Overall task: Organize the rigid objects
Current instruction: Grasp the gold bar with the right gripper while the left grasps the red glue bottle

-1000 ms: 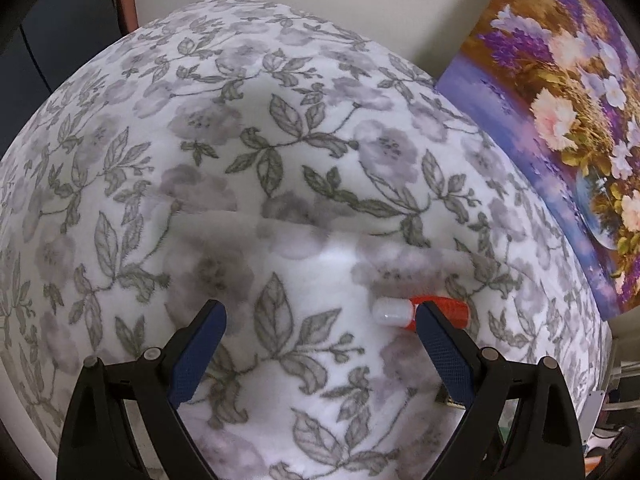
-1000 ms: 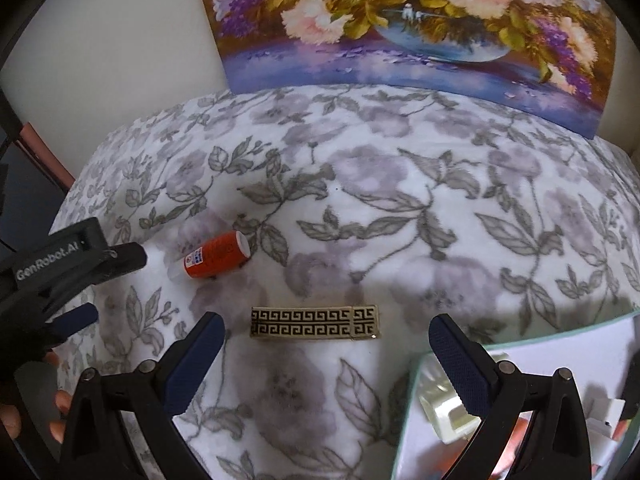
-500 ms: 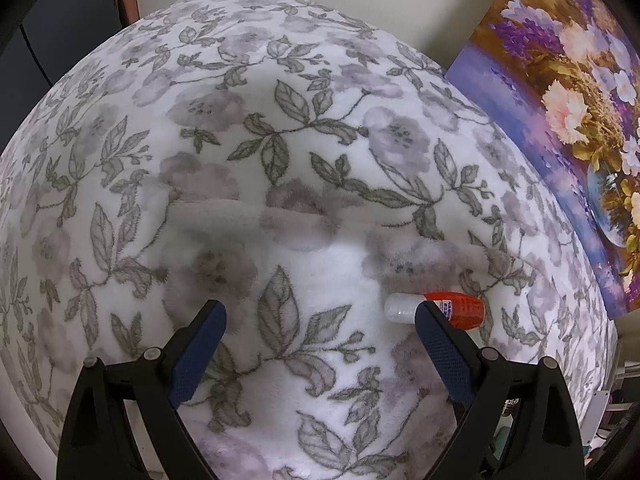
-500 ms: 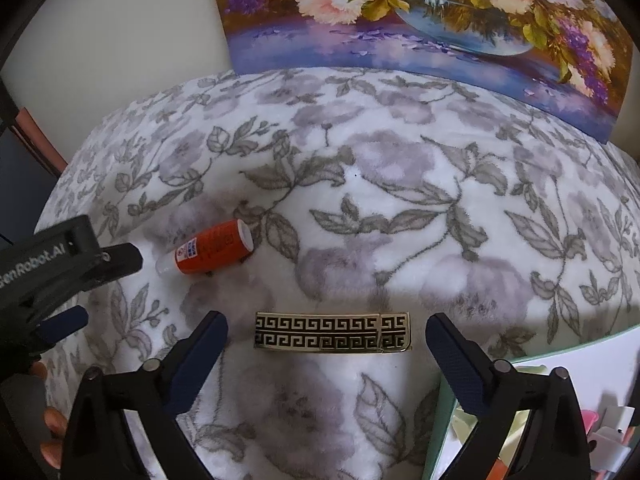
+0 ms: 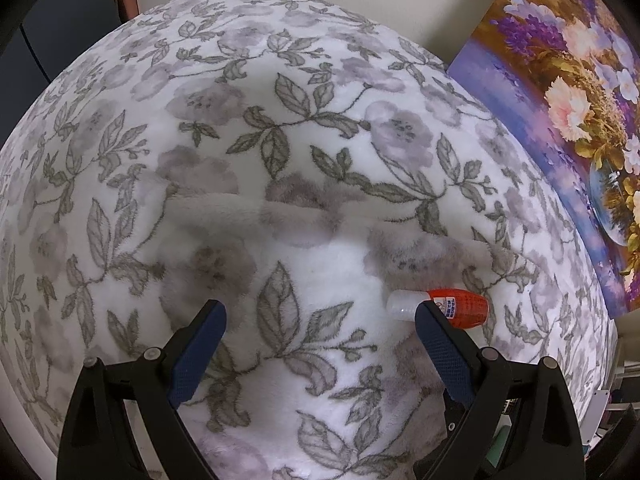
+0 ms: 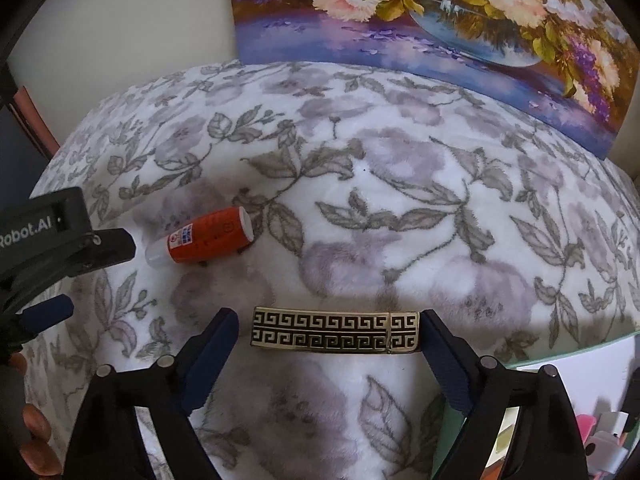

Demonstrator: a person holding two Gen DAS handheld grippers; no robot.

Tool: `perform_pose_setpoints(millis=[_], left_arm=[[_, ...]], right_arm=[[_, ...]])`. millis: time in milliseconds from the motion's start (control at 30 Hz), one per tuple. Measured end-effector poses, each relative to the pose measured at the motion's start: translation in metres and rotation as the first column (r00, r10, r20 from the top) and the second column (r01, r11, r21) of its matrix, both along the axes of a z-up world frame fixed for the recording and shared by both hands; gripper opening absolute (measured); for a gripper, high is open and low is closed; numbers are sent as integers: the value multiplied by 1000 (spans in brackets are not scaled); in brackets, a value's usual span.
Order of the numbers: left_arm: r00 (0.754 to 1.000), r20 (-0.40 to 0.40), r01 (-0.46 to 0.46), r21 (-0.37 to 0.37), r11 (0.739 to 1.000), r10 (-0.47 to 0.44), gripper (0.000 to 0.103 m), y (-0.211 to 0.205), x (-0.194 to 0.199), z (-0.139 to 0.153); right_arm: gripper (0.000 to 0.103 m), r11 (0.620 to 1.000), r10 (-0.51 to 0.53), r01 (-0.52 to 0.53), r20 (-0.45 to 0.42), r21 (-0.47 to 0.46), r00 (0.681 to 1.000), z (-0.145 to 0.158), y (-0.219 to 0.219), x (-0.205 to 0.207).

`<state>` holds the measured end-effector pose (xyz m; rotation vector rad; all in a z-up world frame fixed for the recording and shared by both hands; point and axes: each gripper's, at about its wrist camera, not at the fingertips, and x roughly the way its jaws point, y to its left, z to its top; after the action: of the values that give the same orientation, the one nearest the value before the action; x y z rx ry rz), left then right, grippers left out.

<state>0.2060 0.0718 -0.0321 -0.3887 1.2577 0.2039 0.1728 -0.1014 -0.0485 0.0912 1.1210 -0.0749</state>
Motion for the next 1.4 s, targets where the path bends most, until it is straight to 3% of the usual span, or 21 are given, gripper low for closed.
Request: perform_pose_setpoints(millis=[533,800,1400], left_arm=[[1000,1,10,-5,1000,-10,96,-2,2,-2],[997,57,62,-26,998,-60,96,-16,8,3],[978,113,180,-19,983,-177,96,-55,21,-15]], right_arm=[[83,1000,-1,1,7,-17,1000,-4,2,1],[83,1000,-18,18,46,10,999,9,-10,0],[83,984,-174,171,57,54,983,29,-86,-4]])
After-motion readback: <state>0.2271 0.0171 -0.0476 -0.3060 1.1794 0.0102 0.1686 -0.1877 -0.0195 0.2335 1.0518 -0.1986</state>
